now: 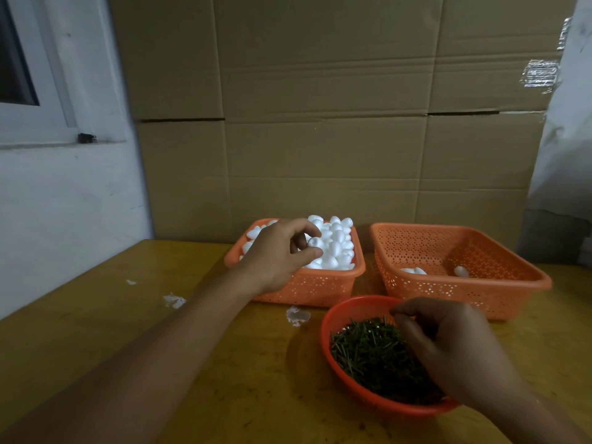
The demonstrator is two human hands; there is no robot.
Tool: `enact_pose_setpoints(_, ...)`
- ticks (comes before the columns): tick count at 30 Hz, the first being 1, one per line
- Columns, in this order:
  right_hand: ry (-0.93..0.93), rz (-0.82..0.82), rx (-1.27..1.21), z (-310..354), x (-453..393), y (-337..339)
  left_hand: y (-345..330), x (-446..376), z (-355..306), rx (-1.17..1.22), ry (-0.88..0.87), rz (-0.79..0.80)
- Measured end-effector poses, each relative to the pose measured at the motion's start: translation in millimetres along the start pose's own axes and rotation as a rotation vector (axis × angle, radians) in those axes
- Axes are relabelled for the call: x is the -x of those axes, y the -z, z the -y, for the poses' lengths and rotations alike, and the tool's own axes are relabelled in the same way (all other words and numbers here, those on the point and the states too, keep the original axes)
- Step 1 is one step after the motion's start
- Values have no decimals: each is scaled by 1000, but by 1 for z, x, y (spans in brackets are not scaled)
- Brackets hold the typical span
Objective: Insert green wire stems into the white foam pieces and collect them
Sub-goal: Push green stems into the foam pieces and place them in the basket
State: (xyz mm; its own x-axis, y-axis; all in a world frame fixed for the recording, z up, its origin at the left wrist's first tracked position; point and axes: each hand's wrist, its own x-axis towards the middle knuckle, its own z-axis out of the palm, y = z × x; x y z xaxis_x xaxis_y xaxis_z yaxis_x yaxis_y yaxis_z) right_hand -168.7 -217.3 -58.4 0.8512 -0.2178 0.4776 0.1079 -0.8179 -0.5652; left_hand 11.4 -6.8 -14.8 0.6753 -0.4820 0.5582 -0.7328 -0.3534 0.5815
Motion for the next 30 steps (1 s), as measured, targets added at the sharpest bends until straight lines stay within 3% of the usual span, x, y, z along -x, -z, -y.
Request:
enact_pose_setpoints(7,-1,4,-7,-1,0,0,-10,34,-30,150,-58,-36)
enact_pose_setpoints(14,3,18,-3,2,0,-1,-21,59,-44,471,-4,111)
enact_pose_setpoints(19,5,31,21,4,0,0,-28,73,-48,462,-23,153)
enact_pose_setpoints(25,-10,269,234,10,-1,4,-33,81,-49,557,53,274)
enact_pose_setpoints(30,-45,447,485,17,-6,1,-39,83,-52,543,39,252)
